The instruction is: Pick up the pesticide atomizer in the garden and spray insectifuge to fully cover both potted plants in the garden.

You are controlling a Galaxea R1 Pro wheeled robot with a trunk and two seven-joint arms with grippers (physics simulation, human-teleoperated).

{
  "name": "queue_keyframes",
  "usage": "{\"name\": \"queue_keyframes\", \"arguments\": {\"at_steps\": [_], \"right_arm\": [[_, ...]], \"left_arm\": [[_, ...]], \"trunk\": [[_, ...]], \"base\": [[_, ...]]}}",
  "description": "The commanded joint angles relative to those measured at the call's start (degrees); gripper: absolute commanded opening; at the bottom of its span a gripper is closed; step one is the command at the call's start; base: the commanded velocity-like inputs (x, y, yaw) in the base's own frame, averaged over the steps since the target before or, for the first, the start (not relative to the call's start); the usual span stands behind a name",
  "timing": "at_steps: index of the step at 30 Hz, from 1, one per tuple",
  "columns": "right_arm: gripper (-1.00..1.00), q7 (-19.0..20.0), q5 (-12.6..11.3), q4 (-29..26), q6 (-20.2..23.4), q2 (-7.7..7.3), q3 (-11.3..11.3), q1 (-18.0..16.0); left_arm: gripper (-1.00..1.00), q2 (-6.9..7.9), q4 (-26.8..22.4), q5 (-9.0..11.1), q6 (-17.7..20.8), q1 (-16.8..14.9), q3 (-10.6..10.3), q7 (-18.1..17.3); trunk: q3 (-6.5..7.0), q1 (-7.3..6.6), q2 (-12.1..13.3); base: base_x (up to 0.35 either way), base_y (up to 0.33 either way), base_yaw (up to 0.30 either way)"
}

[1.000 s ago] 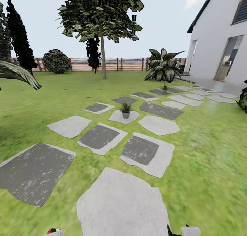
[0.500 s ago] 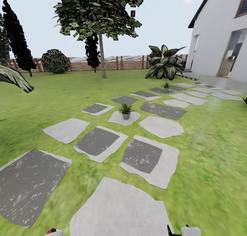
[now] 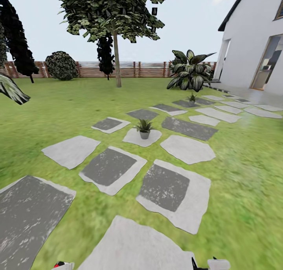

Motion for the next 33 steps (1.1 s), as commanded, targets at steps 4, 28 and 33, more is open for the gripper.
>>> {"name": "queue_keyframes", "arguments": {"at_steps": [4, 28, 33], "right_arm": [[1.0, -0.01, 0.1, 0.04, -0.17, 0.0, -0.1, -0.03], [1.0, -0.01, 0.1, 0.04, -0.13, 0.0, -0.1, -0.03], [1.0, -0.01, 0.1, 0.04, -0.12, 0.0, -0.1, -0.03]], "left_arm": [[-1.0, 0.01, 0.05, 0.59, -0.14, -0.03, -0.06, -0.28], [-1.0, 0.01, 0.05, 0.59, -0.2, -0.03, -0.05, -0.28], [-1.0, 0.01, 0.05, 0.59, -0.2, -0.03, -0.07, -0.29]], "trunk": [[-0.05, 0.02, -0.02], [-0.05, 0.02, -0.02], [-0.05, 0.02, -0.02]], "base": [[0.338, 0.0, 0.0], [0.338, 0.0, 0.0], [0.338, 0.0, 0.0]]}}
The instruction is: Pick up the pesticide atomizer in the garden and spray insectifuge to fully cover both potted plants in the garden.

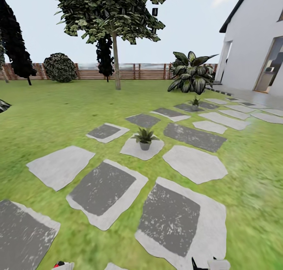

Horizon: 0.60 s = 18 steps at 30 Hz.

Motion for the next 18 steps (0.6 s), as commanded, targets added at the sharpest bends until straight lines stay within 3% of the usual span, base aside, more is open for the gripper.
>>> {"name": "queue_keyframes", "arguments": {"at_steps": [1, 18], "right_arm": [[1.0, -0.01, 0.1, 0.04, -0.17, 0.0, -0.1, -0.03], [1.0, -0.01, 0.1, 0.04, -0.23, 0.0, -0.1, -0.03]], "left_arm": [[-1.0, 0.01, 0.05, 0.59, -0.15, -0.03, -0.04, -0.29], [-1.0, 0.01, 0.05, 0.59, -0.15, -0.03, -0.04, -0.28]], "trunk": [[-0.05, 0.02, -0.02], [-0.05, 0.02, -0.02]], "base": [[0.338, 0.0, 0.0], [0.338, 0.0, 0.0]]}}
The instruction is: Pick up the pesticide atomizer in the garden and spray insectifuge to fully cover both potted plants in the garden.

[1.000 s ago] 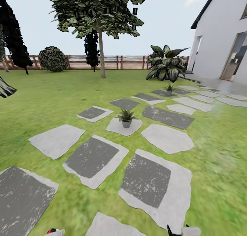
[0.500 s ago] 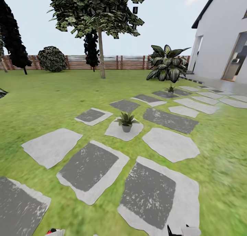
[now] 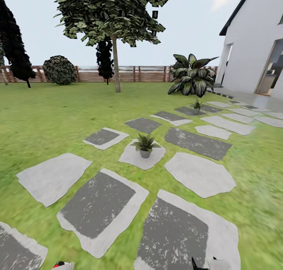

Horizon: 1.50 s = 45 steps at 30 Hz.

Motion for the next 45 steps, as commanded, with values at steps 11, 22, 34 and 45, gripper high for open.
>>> {"name": "queue_keyframes", "arguments": {"at_steps": [11, 22, 34, 45], "right_arm": [[1.0, -0.01, 0.1, 0.04, -0.16, 0.0, -0.1, -0.03], [1.0, -0.01, 0.1, 0.04, -0.12, 0.0, -0.1, -0.03], [1.0, -0.09, 0.1, 0.14, -0.19, -0.02, -0.1, -0.03], [1.0, -0.1, 0.17, 1.99, -0.15, 0.02, -0.01, -0.03]], "left_arm": [[-1.0, 0.01, 0.05, 0.59, -0.14, -0.03, -0.03, -0.27], [-1.0, 0.01, 0.05, 0.59, -0.13, -0.03, -0.05, -0.28], [-1.0, -0.39, 0.05, 0.54, -0.19, -0.03, -0.09, -0.35], [-1.0, 0.04, -0.1, 0.52, -0.27, 0.39, -0.02, -0.56]], "trunk": [[-0.05, 0.02, -0.02], [-0.05, 0.02, -0.02], [-0.05, 0.02, -0.02], [-0.05, 0.02, -0.02]], "base": [[0.338, 0.0, 0.0], [0.338, 0.0, 0.0], [0.338, 0.0, 0.0], [0.338, 0.0, 0.0]]}}
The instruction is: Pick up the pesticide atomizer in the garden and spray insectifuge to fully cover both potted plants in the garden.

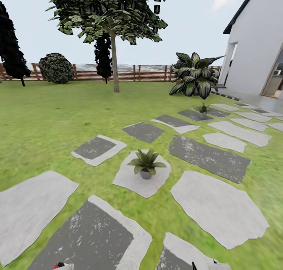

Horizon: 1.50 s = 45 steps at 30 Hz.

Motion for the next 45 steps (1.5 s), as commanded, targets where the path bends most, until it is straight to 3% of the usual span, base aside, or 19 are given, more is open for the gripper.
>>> {"name": "queue_keyframes", "arguments": {"at_steps": [1, 32, 40, 42, 45], "right_arm": [[1.0, -0.02, 0.09, 0.06, -0.18, 0.01, -0.09, -0.03], [1.0, 0.05, 0.05, 0.1, 0.07, 0.35, 0.0, -0.03], [1.0, 0.02, 0.12, -0.29, 0.05, -1.14, -0.15, -0.03], [1.0, 0.25, 0.14, -0.49, 0.05, -2.16, -0.12, -0.03], [1.0, 0.51, 0.87, -2.95, 0.05, -3.55, -0.02, -0.03]], "left_arm": [[-1.0, 0.06, -0.02, 0.54, -0.15, 0.05, -0.08, -0.4], [-1.0, 0.5, 0.1, -0.35, -2.43, 0.52, 0.57, -0.29], [-1.0, 0.27, 0.03, -0.41, -2.33, 0.52, -0.02, -0.59], [-1.0, 0.27, -0.37, -0.66, -2.22, 0.37, -0.32, -0.95], [-1.0, 0.51, -0.48, -4.03, -1.83, -0.16, -1.68, -1.16]], "trunk": [[-0.05, 0.02, -0.02], [-0.05, 0.02, -0.02], [-0.05, 0.02, -0.02], [-0.05, 0.02, -0.02], [-0.05, 0.02, -0.02]], "base": [[0.338, 0.0, 0.0], [0.337, -0.008, 0.0], [0.259, -0.133, 0.0], [0.056, -0.032, 0.0], [0.019, -0.011, 0.0]]}}
